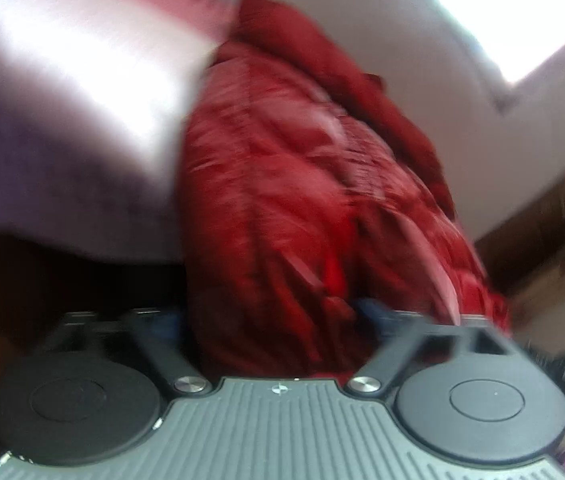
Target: Fold large clothes
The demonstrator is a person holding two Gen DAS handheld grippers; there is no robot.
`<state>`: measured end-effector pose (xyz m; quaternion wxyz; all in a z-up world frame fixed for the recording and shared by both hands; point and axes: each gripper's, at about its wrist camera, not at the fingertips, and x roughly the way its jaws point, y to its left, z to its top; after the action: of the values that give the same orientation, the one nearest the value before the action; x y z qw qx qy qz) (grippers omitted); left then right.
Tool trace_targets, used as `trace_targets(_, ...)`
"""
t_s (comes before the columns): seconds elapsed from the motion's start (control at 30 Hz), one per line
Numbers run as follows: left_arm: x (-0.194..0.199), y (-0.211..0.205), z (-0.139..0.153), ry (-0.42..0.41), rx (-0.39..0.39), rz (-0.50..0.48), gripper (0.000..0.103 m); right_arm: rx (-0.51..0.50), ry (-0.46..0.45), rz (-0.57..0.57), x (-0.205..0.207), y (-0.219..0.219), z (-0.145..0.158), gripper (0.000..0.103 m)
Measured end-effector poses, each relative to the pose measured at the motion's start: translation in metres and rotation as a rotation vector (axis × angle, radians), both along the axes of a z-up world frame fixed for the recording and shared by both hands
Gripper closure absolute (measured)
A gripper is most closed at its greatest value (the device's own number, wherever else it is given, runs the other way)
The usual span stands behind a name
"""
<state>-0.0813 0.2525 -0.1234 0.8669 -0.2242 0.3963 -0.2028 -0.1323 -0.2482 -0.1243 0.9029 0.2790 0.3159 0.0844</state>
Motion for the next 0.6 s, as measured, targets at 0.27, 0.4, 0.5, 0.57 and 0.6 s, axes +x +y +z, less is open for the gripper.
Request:
trace_targets(0.27, -0.018, -0.023, 0.043, -0.138, 0.190, -0.024, 0.070, 0.065, -0.090, 0.029, -0.016, -0.006, 0.027, 0.086)
trace_targets(0.4, -0.015, -0.028, 0.037, -0.125, 0.227, -0.029, 0.060, 0.051, -0.071, 0.052, -0.004, -0.004, 0.023, 0.086)
trace_targets(0.5, -0.008, -0.031, 0.037, -0.128, 0.272, 0.007, 0.027, 0.073, -0.023, 0.040, 0.001, -0.008, 0.014, 0.083)
trace_targets(0.57, -0.003, -0.033, 0.039, -0.142, 0.282, 0.028, 0.024, 0.087, -0.023, 0.041, 0.001, -0.009, 0.009, 0.081)
trace_targets(0.6, -0.001, -0.036, 0.041, -0.146, 0.287, 0.026, 0.025, 0.085, -0.023, 0.041, 0.001, -0.009, 0.008, 0.081)
